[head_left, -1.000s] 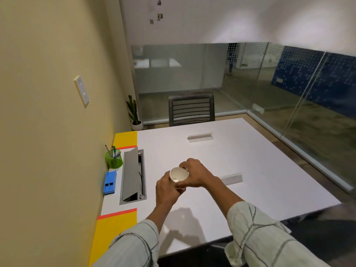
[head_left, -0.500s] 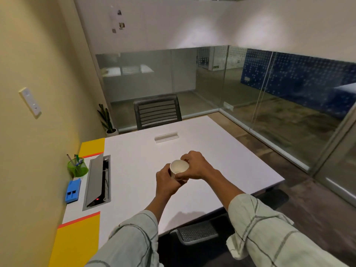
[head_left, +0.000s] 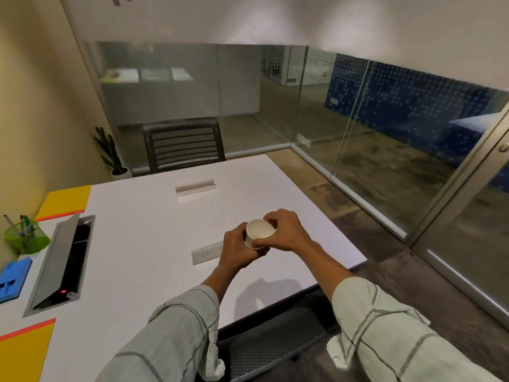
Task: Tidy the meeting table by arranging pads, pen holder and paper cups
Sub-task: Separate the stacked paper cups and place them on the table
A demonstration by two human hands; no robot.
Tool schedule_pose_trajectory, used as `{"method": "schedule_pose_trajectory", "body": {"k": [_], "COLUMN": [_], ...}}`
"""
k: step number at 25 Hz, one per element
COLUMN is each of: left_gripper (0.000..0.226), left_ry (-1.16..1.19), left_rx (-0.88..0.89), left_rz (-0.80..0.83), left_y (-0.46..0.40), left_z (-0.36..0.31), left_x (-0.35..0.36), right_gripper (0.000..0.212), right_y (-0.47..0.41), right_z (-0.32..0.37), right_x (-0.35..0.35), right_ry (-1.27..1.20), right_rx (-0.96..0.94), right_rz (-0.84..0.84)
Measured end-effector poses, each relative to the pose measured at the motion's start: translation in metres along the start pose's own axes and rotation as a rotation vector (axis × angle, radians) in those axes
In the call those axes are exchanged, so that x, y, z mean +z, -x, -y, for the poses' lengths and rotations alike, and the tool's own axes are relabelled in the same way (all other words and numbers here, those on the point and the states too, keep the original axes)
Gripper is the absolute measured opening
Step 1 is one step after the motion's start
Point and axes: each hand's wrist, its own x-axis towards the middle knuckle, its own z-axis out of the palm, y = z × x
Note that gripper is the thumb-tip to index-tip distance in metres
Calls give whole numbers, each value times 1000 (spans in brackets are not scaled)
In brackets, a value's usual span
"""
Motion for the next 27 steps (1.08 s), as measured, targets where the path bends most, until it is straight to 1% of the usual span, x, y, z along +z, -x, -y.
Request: {"method": "schedule_pose_trajectory", "body": {"k": [3, 5, 7, 10, 13, 19, 23, 27], "left_gripper": [69, 67, 62, 55, 54, 56, 56, 59], "left_ry": [-29, -31, -48, -68, -119, -159, -161, -149], "left_rx": [-6, -51, -88, -150, -223, -372, -497, -587], "left_rz": [-28, -35, -80, -108, -166, -364, -549, -755], "left_y": [-33, -49, -62, -75, -78, -75, -69, -70], "left_z": [1, 3, -4, -6, -2, 13, 7, -5], "left_x": [27, 45, 57, 64, 64, 71, 85, 92], "right_gripper": [72, 71, 71, 71, 66, 56, 61, 66], "right_y": [-35, -56, -78, -104, -133, -189, -207, -213], "right_z": [-29, -49, -60, -71, -81, -108, -142, -164], "right_x": [-11, -17, -30, -47, -63, -63, -44, -28], "right_ry": [-27, -29, -36, -102, -197, -324, -330, -303], "right_rx": [-14, -39, -86, -147, -184, -218, -206, -213], "right_rz": [11, 78, 123, 171, 224, 293, 370, 486]}}
